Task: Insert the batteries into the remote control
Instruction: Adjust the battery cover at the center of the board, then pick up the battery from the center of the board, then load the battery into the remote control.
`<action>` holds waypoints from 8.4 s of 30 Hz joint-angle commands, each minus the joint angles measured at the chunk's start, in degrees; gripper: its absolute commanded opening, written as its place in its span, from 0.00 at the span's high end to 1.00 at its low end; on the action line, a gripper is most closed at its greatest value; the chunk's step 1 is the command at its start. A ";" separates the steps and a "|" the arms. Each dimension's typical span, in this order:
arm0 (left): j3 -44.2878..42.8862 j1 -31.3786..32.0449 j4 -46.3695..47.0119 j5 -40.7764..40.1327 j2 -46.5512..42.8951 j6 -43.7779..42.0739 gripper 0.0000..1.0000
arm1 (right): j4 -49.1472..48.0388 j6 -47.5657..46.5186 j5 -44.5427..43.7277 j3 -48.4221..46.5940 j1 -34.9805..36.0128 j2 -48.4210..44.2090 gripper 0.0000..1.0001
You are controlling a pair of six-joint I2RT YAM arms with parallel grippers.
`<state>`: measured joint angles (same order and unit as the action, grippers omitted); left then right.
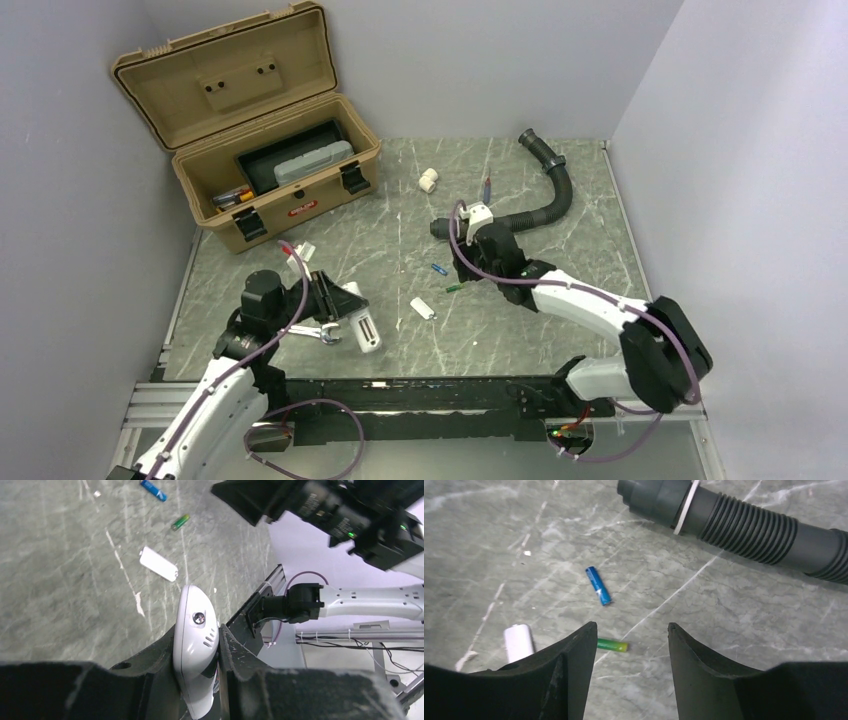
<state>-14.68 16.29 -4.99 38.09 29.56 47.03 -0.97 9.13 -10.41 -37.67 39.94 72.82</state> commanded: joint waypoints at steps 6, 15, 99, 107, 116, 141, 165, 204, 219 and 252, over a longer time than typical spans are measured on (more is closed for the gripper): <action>-2.37 -0.42 12.86 4.34 2.10 -1.65 1.00 | -2.33 -10.03 18.90 -9.34 -5.23 15.34 0.44; -2.49 -0.39 14.11 2.10 3.54 0.09 1.00 | -5.15 -11.87 18.68 -12.13 -5.23 23.10 0.44; 3.51 6.56 45.43 3.23 -4.63 7.19 1.00 | -30.38 -4.10 69.90 12.61 6.99 -33.89 1.00; 4.80 6.55 52.84 6.26 -3.13 8.80 1.00 | -30.12 -1.23 63.88 12.71 6.94 -34.26 1.00; 5.98 6.56 59.78 8.01 -1.58 10.61 1.00 | -26.07 0.22 56.46 11.07 6.93 -32.65 1.00; 6.86 10.68 31.60 -21.32 -1.11 16.48 1.00 | -6.88 5.28 13.60 -2.13 16.05 -20.25 1.00; 9.76 12.18 36.33 -22.99 -1.26 23.05 1.00 | -14.77 1.43 2.51 -7.16 28.57 -5.15 1.00; 10.37 12.13 35.04 -23.56 -3.00 24.31 1.00 | -18.64 5.01 2.50 -6.67 29.40 0.68 1.00; 10.55 12.14 34.68 -23.67 -3.59 25.28 1.00 | -17.02 4.96 1.63 -5.07 29.75 0.44 1.00; 10.63 12.13 32.78 -24.90 -4.76 29.42 1.00 | -15.78 4.46 0.39 -1.14 30.45 -1.11 1.00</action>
<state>-3.18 28.23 23.88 13.61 26.13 74.63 -17.32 13.76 -7.62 -40.05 70.11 72.99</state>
